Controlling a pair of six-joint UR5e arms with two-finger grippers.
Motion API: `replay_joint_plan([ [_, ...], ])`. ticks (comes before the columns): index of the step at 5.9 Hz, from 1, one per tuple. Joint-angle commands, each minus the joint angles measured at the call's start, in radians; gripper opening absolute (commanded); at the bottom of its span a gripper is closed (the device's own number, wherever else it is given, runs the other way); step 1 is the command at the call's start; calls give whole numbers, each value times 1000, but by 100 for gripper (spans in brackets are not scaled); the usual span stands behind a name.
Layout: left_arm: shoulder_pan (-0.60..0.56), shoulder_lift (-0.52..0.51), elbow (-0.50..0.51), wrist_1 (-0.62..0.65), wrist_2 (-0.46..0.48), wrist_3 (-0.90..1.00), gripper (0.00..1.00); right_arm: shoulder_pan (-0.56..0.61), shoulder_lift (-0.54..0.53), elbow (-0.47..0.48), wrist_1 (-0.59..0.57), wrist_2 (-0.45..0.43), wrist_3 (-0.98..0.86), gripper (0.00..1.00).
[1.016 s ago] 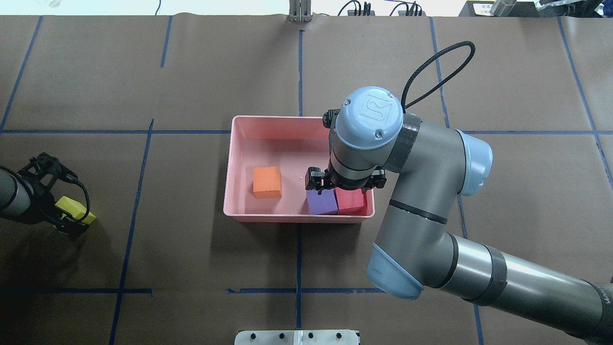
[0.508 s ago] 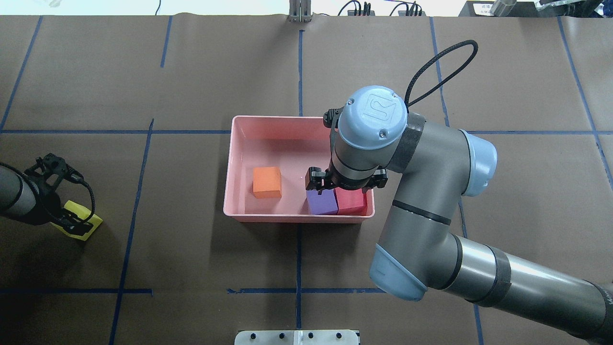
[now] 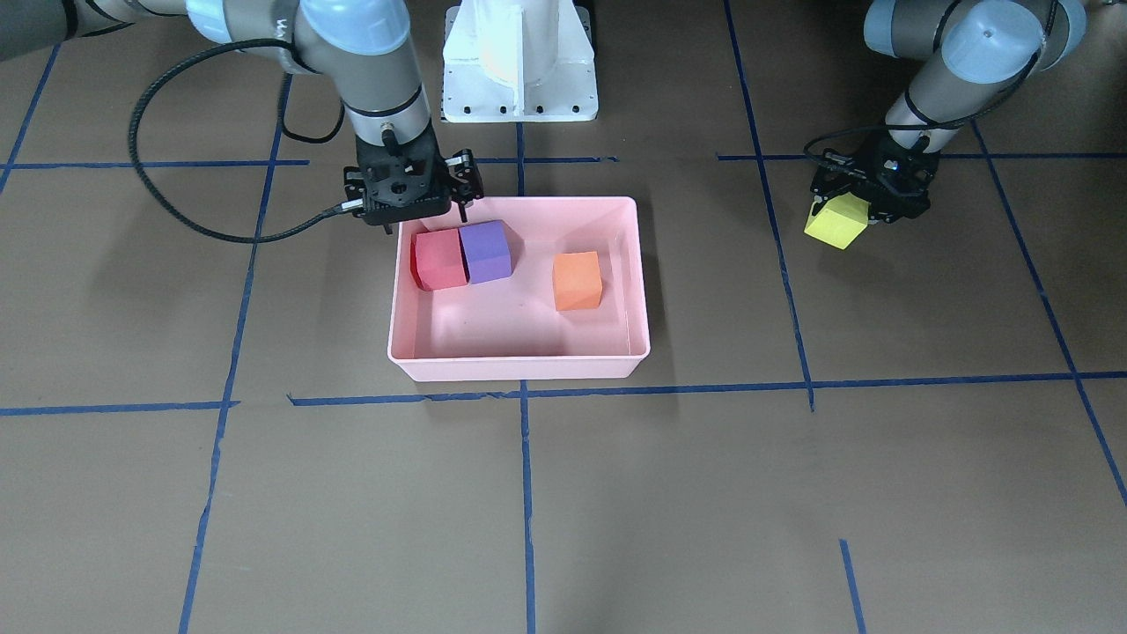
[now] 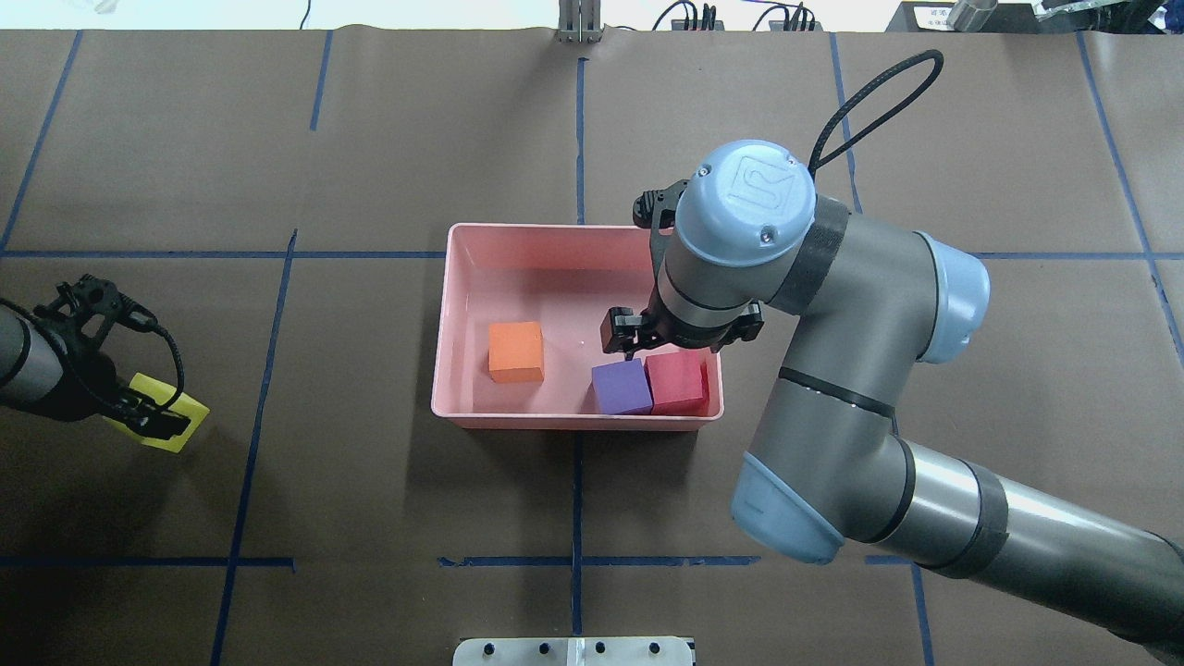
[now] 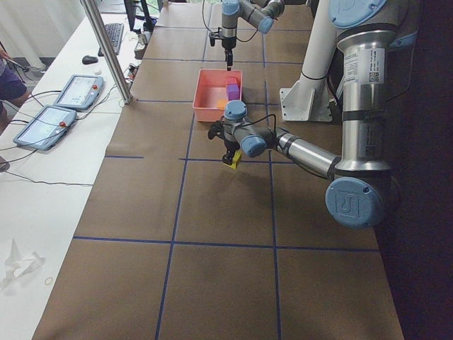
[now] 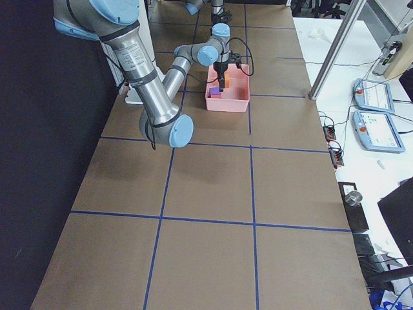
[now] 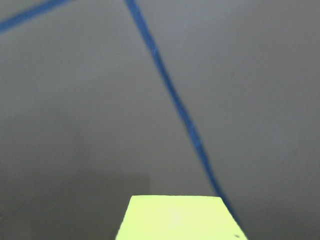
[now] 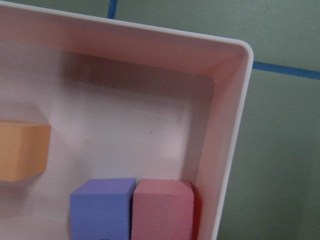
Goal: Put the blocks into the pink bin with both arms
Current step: 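Grasp the yellow-green block with the left gripper while the right gripper hovers over the bin, then carry the yellow-green block into the pink bin and release it while the right arm withdraws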
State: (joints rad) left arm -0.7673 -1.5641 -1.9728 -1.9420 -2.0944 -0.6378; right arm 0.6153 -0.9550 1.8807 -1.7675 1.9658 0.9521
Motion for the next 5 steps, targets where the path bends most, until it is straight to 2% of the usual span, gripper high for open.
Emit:
replay_joint_plan([
  [1, -7, -301, -40, 352, 2, -98, 43, 125, -75, 23, 0, 98, -199, 100],
  [2, 0, -458, -29, 508, 2, -173, 43, 206, -115, 23, -1, 154, -325, 100],
  [3, 26, -573, 0, 573, 5, -272, 43, 286, -170, 21, -1, 201, -472, 100],
  [4, 84, -706, 108, 574, 16, -384, 43, 363, -224, 20, -3, 232, -618, 100],
  [5, 136, -838, 235, 557, 81, -472, 43, 424, -270, 20, -3, 272, -729, 100],
])
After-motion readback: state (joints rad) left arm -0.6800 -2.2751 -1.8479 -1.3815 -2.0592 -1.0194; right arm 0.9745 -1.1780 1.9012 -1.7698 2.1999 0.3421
